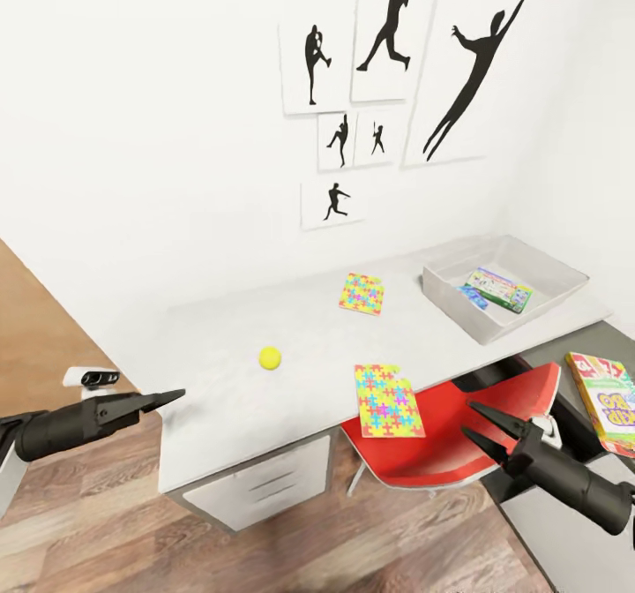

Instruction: Put all the toys in the child's room - the three board games (two on the bed and one on the table), the two jigsaw puzzles on the table, and the tennis ball on the table - inside the toy box on the table in the child's room.

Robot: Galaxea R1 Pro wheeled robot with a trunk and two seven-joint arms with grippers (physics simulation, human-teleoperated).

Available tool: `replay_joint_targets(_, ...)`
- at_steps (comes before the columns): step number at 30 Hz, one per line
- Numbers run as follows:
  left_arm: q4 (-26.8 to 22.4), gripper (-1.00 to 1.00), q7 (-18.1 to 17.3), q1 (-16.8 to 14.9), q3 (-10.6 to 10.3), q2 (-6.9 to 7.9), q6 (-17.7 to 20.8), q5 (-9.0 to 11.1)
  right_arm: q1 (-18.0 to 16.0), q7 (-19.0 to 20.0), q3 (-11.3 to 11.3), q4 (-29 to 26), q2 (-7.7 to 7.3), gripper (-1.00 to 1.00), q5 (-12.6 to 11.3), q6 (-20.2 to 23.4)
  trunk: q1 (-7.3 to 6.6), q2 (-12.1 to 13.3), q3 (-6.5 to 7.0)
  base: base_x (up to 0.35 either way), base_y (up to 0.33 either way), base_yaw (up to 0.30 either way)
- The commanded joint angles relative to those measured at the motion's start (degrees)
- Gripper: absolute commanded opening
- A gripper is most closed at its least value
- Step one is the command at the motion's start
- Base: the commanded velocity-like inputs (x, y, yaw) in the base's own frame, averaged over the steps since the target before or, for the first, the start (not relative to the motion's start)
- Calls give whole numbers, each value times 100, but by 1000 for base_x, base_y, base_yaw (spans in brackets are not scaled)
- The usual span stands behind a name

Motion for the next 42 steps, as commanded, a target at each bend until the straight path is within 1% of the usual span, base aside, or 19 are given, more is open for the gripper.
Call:
replay_joint_targets(1,-2,100,-21,77,9,-9,-25,4,72,269,-8,0,10,100,56,21,4,-10,-2,0,0,-200)
replay_joint_targets(2,6,100,-21,138,15,-23,-84,7,120,424,-8,-1,16,100,65,21,4,-10,5,0,0,-199)
replay_joint_targets(4,27,100,-21,207,20,-37,-140,8,164,564,-1,-1,23,100,75,21,4,-10,19,0,0,-199)
replay_joint_targets(8,46,100,-21,264,24,-54,-185,11,198,671,42,-2,45,100,93,21,4,-10,48,0,0,-198)
replay_joint_targets(10,49,100,-21,276,37,-47,-188,14,203,692,110,-2,55,100,100,21,4,-10,62,0,0,-198)
replay_joint_targets(13,39,100,-21,281,132,-35,-189,15,205,702,191,-2,66,100,106,21,4,-10,84,0,0,-198)
replay_joint_targets(14,37,100,-21,282,213,-43,-190,14,206,707,220,-2,83,100,108,-3,4,-10,91,0,0,-198)
replay_joint_targets(17,22,100,-21,284,323,-53,-190,13,207,738,321,-2,146,100,110,-250,4,-10,112,0,0,-197)
replay_joint_targets(19,12,100,-21,284,357,-56,-190,13,207,784,397,-2,177,100,110,-366,4,-10,126,0,0,-193)
replay_joint_targets(20,4,100,-21,284,380,-54,-190,13,207,861,470,-2,199,100,110,-454,4,-10,134,0,0,-190)
replay_joint_targets(24,-5,100,-21,284,404,-52,-190,16,207,997,616,-2,244,100,139,-593,4,-10,162,0,0,-189)
replay_joint_targets(25,-6,100,-21,285,408,-52,-190,15,207,1009,648,-2,253,100,163,-630,4,-10,169,0,0,-187)
replay_joint_targets(28,-9,100,-21,285,432,-56,-190,15,206,1099,817,-2,284,100,384,-937,4,-10,191,0,0,-187)
replay_joint_targets(31,-10,100,-21,285,432,-60,-190,14,207,1250,882,-1,271,100,508,-1154,4,-10,212,0,0,-186)
replay_joint_targets(37,-40,100,-21,285,446,-57,-193,16,207,1603,879,-2,281,100,605,-1310,4,-10,253,0,0,-173)
replay_joint_targets(42,-52,100,-21,285,497,-53,-192,17,207,1661,869,-1,283,100,622,-1333,4,-10,284,0,0,-155)
